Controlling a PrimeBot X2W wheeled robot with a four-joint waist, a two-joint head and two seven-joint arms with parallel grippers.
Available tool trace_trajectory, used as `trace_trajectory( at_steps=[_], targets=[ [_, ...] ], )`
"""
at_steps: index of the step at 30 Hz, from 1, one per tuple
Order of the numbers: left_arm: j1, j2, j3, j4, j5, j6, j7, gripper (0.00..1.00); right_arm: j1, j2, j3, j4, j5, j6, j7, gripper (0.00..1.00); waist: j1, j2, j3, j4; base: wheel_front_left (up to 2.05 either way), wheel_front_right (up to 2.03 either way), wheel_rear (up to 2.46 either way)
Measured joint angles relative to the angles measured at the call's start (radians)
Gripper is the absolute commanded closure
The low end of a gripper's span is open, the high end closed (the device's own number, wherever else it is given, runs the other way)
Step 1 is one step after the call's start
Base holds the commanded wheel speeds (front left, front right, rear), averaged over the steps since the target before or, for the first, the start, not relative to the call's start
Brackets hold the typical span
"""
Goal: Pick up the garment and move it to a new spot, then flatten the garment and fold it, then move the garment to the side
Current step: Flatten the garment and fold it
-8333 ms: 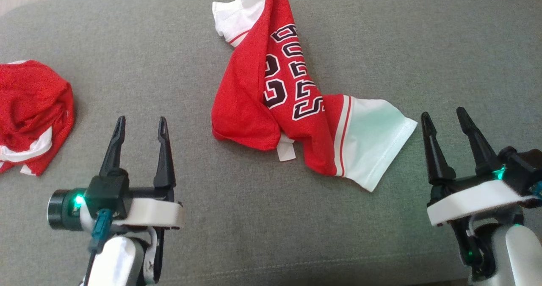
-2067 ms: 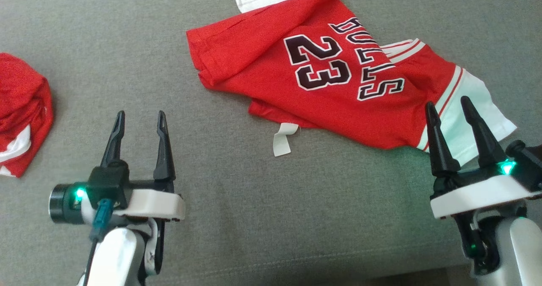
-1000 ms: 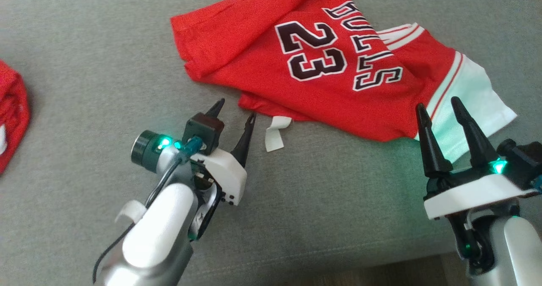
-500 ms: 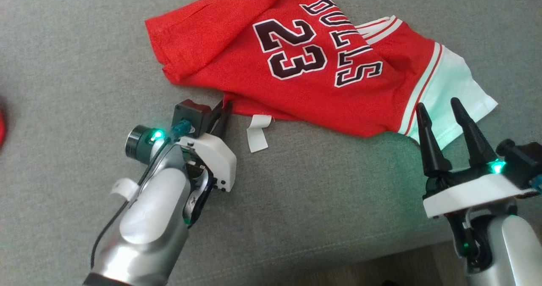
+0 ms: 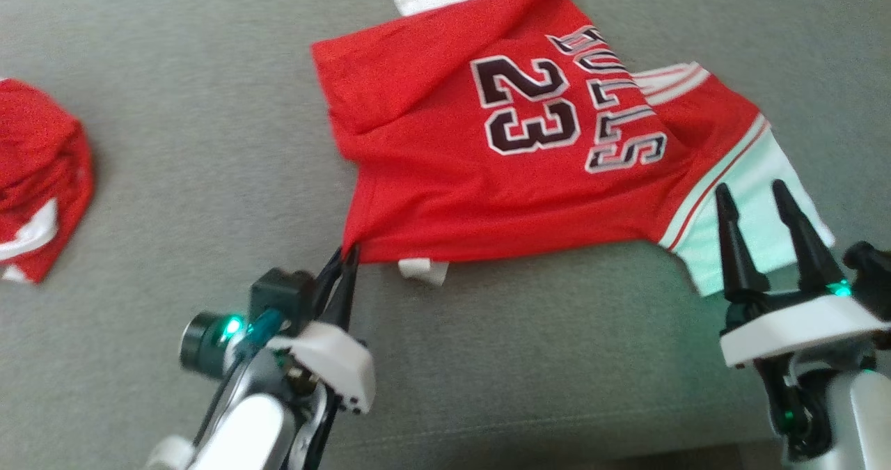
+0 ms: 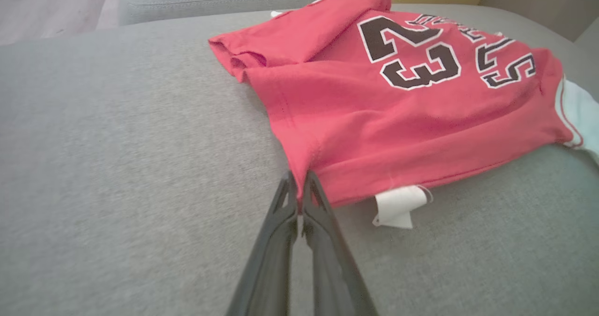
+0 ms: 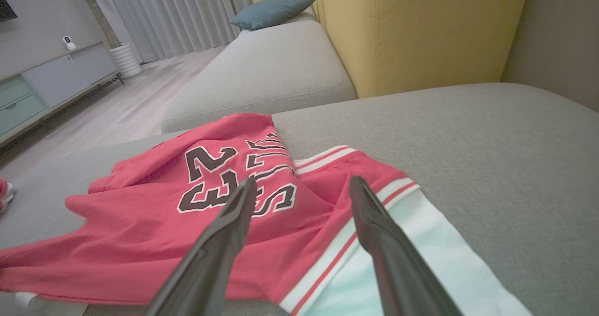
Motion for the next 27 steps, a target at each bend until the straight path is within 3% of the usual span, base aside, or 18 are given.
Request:
trace_trajectory(
  at_steps=[4,9,10,11,15,19,22,27],
  targets=[
    [0.06,0.031,0.019,-0.066,-0.018,0.033,0.031,1.0,0.017,0.002,-0.012,-0.011,0.0,0.0,0.011,0.0,0.0,0.0,-0.02,0.042,0.0,0.0,0.0],
    [0.118,0.043,0.043,-0.078,-0.05,0.04,0.045,1.0,0.022,0.01,-0.012,-0.032,-0.009,0.0,0.022,0.0,0.0,0.0,-0.043,0.063,0.0,0.0,0.0],
    [0.123,0.043,0.045,-0.075,-0.061,0.04,0.044,0.62,0.028,0.011,-0.011,-0.038,-0.009,0.0,0.022,0.0,0.0,0.0,-0.045,0.063,0.0,0.0,0.0],
    [0.127,0.045,0.044,-0.066,-0.065,0.039,0.044,0.0,0.036,0.012,-0.011,-0.046,-0.01,0.0,0.022,0.0,0.0,0.0,-0.046,0.061,0.0,0.0,0.0],
    [0.127,0.044,0.051,-0.046,-0.086,0.031,0.011,0.0,0.056,0.018,-0.011,-0.067,-0.028,0.0,0.018,0.0,0.0,0.0,-0.05,0.051,0.0,0.0,0.0],
    [0.122,0.036,0.084,-0.054,-0.087,0.033,-0.107,0.0,0.058,0.021,-0.009,-0.094,-0.053,0.0,0.016,0.0,0.0,0.0,-0.054,0.036,0.0,0.0,0.0],
    [0.114,0.036,0.11,-0.077,-0.053,0.056,-0.196,0.0,0.059,0.021,0.0,-0.104,-0.074,0.0,0.004,0.0,0.0,0.0,-0.061,0.024,0.0,0.0,0.0],
    [0.092,0.049,0.139,-0.115,-0.005,0.091,-0.242,0.0,0.088,0.018,0.028,-0.12,-0.085,0.0,0.004,0.0,0.0,0.0,-0.083,0.009,0.0,0.0,0.0]
  ],
)
